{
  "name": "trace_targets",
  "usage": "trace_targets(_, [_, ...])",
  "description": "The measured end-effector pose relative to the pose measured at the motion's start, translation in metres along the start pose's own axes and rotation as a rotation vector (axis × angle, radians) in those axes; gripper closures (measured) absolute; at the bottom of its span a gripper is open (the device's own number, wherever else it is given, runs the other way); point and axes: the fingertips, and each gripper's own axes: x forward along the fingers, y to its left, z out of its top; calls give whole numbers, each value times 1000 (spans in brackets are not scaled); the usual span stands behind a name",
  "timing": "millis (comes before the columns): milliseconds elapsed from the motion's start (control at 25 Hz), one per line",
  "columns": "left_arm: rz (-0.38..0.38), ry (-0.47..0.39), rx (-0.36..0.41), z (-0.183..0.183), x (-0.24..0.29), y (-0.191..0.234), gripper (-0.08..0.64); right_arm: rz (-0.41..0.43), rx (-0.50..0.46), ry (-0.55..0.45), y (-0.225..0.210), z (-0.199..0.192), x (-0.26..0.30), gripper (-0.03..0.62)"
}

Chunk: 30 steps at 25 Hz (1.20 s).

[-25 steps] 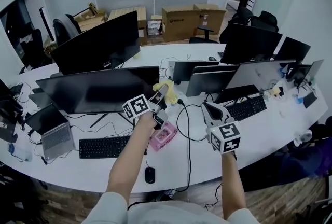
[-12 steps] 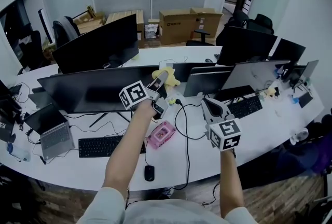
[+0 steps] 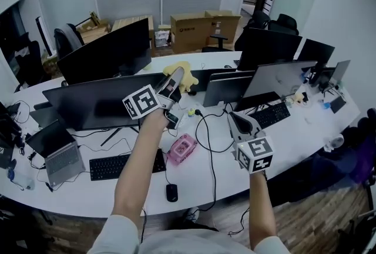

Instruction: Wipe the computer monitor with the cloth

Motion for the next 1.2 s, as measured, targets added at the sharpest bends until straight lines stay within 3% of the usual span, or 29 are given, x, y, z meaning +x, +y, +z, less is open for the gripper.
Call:
trace_targets(120, [11,67,180,1,-35,-19,492,-19,2,-3,20,0,-17,566])
trace_targets(400, [107,273,745,-15,-151,-55,492,-71,-48,-7,83,4,-61,566])
trace_targets(600, [139,381,1018,-26,-245,-89,491,-90,-68,-4,149,10,-95,566])
trace_targets(680, [142,402,1068,-30,-276,-102,492,-102,-92,-7,172,15,-107,566])
trace_targets(880, [171,396,1110,-36,-342,-130,492,-81,-126,11,225,11,-133,566])
trace_targets(1200, [121,383,1184,-46,-408,-181,492,-81,-162,8,287,13,-185,566])
